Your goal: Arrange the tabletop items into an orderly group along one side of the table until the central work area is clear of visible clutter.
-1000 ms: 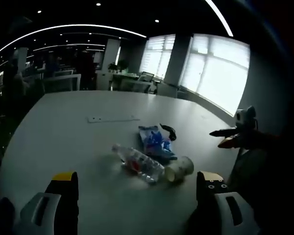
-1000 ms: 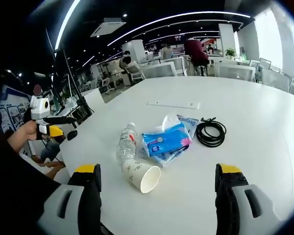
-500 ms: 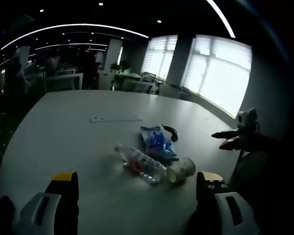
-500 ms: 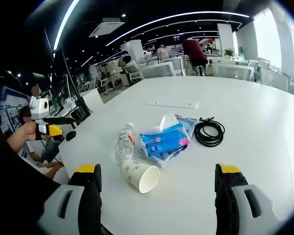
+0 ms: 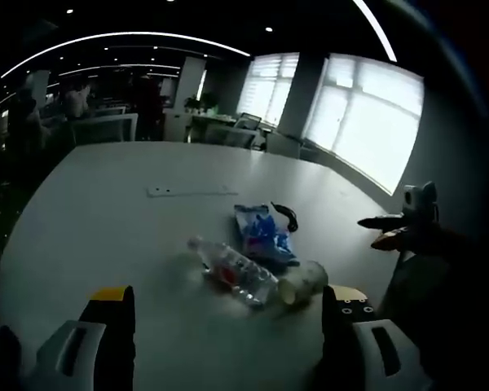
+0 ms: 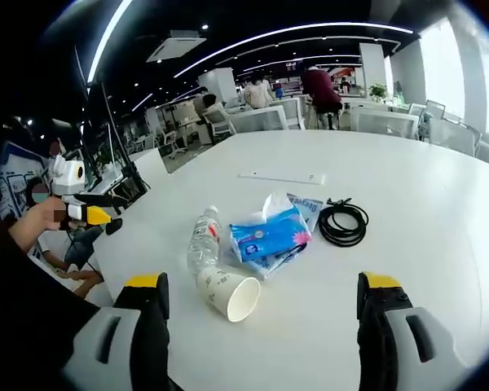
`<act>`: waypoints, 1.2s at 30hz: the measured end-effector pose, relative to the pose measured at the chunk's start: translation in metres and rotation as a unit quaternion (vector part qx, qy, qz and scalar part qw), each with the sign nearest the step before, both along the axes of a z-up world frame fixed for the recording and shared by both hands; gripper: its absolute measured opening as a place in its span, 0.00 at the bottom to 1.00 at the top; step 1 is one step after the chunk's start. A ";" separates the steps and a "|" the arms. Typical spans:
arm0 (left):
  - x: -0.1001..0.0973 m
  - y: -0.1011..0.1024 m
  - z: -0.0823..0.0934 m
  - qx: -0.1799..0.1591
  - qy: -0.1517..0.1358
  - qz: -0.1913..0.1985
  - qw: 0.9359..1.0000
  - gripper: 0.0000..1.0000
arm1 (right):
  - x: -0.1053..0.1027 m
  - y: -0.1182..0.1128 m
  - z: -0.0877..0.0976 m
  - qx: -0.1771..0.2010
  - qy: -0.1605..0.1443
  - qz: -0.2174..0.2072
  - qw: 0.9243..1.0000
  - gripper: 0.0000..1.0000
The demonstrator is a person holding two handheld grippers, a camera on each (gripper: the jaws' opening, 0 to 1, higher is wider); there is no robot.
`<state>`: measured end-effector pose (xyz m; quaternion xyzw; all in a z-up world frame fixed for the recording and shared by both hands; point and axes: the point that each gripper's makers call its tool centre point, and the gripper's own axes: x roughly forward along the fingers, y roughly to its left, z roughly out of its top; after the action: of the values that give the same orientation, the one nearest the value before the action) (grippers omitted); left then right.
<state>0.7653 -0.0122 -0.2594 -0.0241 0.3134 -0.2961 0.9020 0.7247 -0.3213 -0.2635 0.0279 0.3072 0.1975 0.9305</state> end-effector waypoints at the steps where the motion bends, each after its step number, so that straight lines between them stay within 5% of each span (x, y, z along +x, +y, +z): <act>1: 0.001 0.000 0.000 0.000 0.000 0.000 1.000 0.94 | 0.000 0.000 0.000 -0.001 0.000 0.000 1.000 0.92; 18: 0.039 -0.020 -0.011 0.010 0.025 0.011 1.000 0.83 | 0.003 0.007 -0.003 -0.005 -0.004 0.003 1.000 0.91; 22: 0.046 -0.024 -0.018 0.005 0.058 0.017 0.998 0.81 | 0.004 0.008 -0.005 -0.006 -0.004 0.006 1.000 0.90; 36: 0.089 -0.038 -0.042 -0.006 0.103 0.041 0.994 0.70 | -0.001 0.011 -0.013 0.003 0.003 0.001 1.000 0.89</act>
<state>0.8541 -0.0504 -0.3017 -0.0721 0.4017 -0.2568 0.8761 0.7235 -0.3102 -0.2768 0.0314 0.3092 0.1990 0.9294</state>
